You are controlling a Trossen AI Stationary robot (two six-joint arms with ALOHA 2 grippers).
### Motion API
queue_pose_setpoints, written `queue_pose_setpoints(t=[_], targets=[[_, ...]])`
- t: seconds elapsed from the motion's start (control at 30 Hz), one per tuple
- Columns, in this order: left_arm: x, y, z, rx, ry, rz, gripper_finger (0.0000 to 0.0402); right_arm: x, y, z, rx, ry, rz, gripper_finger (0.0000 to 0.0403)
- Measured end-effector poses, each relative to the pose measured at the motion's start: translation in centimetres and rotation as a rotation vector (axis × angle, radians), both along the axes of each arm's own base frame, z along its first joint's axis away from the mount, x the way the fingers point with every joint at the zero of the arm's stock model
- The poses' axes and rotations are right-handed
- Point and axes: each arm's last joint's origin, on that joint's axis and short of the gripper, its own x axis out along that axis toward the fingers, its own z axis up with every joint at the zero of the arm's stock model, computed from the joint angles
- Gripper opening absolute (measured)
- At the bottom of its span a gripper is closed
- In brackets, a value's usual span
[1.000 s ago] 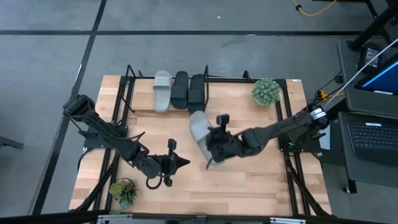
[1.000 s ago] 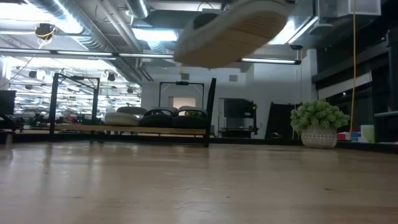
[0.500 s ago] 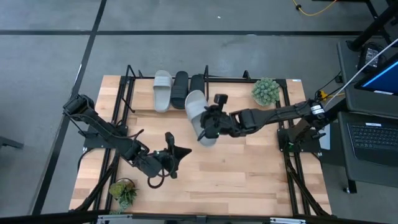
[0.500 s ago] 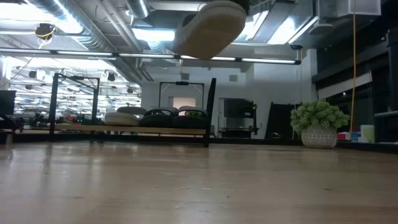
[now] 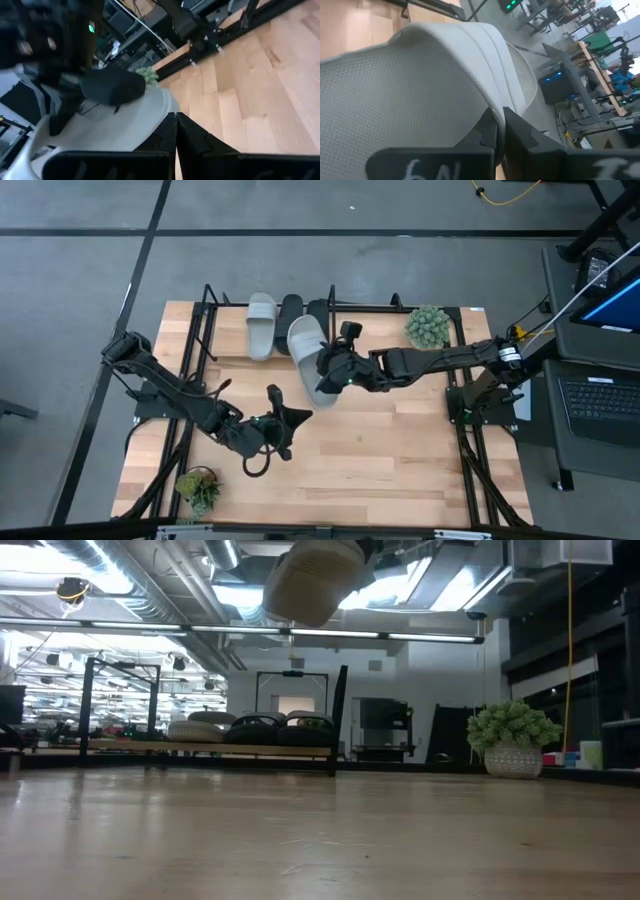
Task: Pick and place slides into the shelf
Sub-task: Put the gray slides on the shelf
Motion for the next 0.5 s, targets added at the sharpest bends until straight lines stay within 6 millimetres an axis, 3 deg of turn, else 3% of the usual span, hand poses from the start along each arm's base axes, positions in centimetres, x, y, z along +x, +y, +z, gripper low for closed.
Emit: queue_pose_setpoints(t=[0.2,0.5], targets=[[0.15,-0.05,1.14,0.010,0.003,0.018,0.0013,0.15,-0.60,-0.13,0.056,0.009,0.051,0.0015],[-0.09,0.26,0.93,0.039,0.010,0.106,0.0109,0.15,-0.59,-0.14,0.043,0.024,0.063,0.0015]])
